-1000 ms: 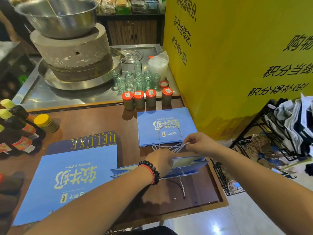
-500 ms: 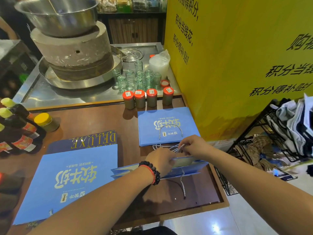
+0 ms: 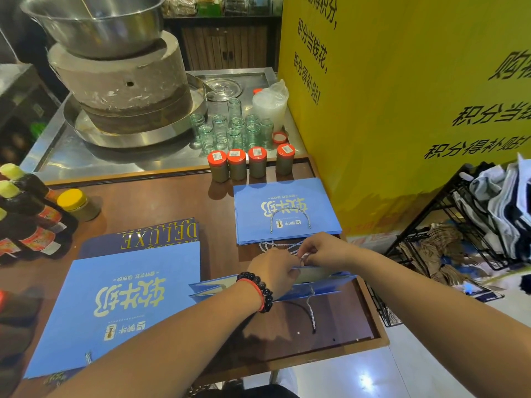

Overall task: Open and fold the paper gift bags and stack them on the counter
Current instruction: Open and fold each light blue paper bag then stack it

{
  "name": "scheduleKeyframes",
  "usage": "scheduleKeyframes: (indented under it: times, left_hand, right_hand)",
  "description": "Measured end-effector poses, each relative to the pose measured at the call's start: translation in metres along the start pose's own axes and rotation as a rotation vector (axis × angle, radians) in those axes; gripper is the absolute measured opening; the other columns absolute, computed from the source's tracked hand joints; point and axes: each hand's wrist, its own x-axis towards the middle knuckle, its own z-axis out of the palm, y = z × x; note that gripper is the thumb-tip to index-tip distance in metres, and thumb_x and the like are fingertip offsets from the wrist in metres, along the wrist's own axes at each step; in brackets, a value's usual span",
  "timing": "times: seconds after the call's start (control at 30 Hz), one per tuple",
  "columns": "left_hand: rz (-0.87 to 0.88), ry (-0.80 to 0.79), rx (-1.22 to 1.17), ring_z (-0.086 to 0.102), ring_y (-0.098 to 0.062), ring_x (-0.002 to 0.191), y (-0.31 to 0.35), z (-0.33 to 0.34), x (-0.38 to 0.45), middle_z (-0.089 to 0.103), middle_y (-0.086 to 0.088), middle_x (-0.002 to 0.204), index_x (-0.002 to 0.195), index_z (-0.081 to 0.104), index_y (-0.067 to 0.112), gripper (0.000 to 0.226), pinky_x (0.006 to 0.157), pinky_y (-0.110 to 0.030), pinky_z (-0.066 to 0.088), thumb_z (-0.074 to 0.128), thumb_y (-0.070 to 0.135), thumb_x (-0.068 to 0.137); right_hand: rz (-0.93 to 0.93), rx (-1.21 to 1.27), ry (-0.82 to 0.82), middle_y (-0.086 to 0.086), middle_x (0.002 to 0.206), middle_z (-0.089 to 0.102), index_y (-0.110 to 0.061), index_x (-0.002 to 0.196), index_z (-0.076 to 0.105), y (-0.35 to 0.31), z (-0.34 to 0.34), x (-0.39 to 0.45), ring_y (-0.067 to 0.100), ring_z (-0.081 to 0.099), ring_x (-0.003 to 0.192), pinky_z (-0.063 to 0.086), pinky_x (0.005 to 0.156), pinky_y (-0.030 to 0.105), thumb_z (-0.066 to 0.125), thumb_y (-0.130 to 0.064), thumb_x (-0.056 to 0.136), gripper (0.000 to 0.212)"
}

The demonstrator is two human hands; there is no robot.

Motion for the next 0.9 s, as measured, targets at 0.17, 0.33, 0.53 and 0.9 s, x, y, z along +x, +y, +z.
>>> scheduleKeyframes:
  times: [0.17, 0.33, 0.53, 0.9]
  left_hand:
    - [0.017, 0.014, 0.002, 0.051, -0.026, 0.078, 0.0008, 0.0005, -0.0026, 0.059, -0.004, 0.081, 0.077, 0.051, 0.022, 0.019, 0.058, -0.031, 0.036, 0.043, 0.023, 0.093]
    - [0.028, 0.024, 0.023, 0.052, -0.027, 0.088, 0.0021, 0.0013, -0.0043, 0.062, -0.006, 0.086, 0.087, 0.064, 0.016, 0.022, 0.061, -0.031, 0.037, 0.044, 0.023, 0.094]
    - [0.049, 0.018, 0.017, 0.045, -0.025, 0.084, 0.0051, -0.0007, -0.0083, 0.049, -0.001, 0.076, 0.078, 0.046, 0.022, 0.017, 0.062, -0.033, 0.032, 0.043, 0.018, 0.094]
    - [0.022, 0.012, 0.018, 0.056, -0.025, 0.09, 0.0082, -0.0005, -0.005, 0.064, -0.002, 0.099, 0.116, 0.057, 0.026, 0.027, 0.067, -0.035, 0.046, 0.041, 0.02, 0.095]
  right_hand:
    - [0.032, 0.122, 0.007, 0.0, 0.081, 0.062, -0.019, 0.103, 0.055, -0.0006, -0.0022, -0.0013, 0.008, 0.055, 0.063, 0.042, 0.057, 0.017, 0.064, -0.003, 0.088, 0.024]
    - [0.017, 0.082, -0.026, -0.002, 0.066, 0.057, -0.019, 0.108, 0.052, 0.0007, 0.0027, 0.0007, 0.005, 0.047, 0.051, 0.038, 0.053, 0.017, 0.065, -0.005, 0.089, 0.027]
    - [0.006, 0.037, -0.057, 0.004, 0.079, 0.062, -0.022, 0.108, 0.052, 0.0056, 0.0013, -0.001, 0.013, 0.05, 0.066, 0.041, 0.063, 0.023, 0.065, -0.01, 0.089, 0.026]
    - [0.0, -0.042, -0.063, 0.001, 0.133, 0.056, -0.018, 0.131, 0.052, 0.0018, 0.0036, -0.0042, 0.016, 0.054, 0.117, 0.041, 0.089, 0.024, 0.053, -0.013, 0.095, 0.037]
